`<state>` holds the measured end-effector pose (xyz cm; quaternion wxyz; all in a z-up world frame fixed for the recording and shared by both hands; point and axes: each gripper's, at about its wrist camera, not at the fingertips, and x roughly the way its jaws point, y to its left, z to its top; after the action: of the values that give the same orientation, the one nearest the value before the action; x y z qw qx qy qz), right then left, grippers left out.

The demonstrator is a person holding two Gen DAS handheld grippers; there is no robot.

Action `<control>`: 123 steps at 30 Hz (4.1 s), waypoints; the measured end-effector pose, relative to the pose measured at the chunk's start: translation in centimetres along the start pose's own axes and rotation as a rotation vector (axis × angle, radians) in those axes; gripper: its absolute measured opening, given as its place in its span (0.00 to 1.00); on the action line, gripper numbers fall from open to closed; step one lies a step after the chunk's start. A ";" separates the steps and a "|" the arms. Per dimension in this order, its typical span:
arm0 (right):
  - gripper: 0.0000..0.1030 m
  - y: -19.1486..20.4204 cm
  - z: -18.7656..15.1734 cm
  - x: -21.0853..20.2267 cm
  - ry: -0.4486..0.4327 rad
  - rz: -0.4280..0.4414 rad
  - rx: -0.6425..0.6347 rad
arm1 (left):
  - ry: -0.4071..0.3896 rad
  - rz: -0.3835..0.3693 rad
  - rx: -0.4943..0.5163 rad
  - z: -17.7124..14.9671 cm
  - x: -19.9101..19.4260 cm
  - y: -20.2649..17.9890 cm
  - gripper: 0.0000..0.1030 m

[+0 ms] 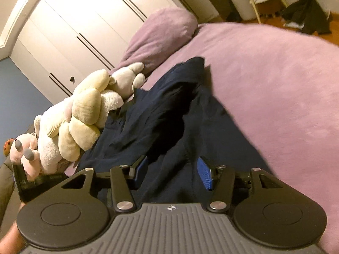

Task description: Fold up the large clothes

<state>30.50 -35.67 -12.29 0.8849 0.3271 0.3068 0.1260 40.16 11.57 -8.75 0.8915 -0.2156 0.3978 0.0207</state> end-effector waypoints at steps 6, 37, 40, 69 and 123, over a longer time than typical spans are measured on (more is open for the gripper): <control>0.52 0.3 1.7 4.5 0.056 0.058 0.145 | 0.027 -0.016 -0.047 1.4 1.8 0.6 0.09; 0.40 6.6 5.1 7.1 -0.183 -0.296 -0.354 | -0.238 0.049 0.125 4.0 0.7 -2.1 0.75; 0.33 8.8 5.2 10.5 -0.142 -0.267 -0.427 | -0.194 0.048 0.196 3.4 3.4 -4.5 0.82; 0.19 5.9 5.2 18.5 -0.116 -0.417 -0.623 | -0.182 0.142 0.303 1.9 10.3 -2.8 1.00; 0.17 24.3 -9.1 19.3 0.167 -0.019 -0.659 | -0.326 0.259 -0.695 -2.3 -15.1 34.8 0.96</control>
<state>39.30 -4.58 -10.72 0.9160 0.0092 0.3240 0.2365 21.00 44.21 -12.11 0.8069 -0.4462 0.2443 0.3002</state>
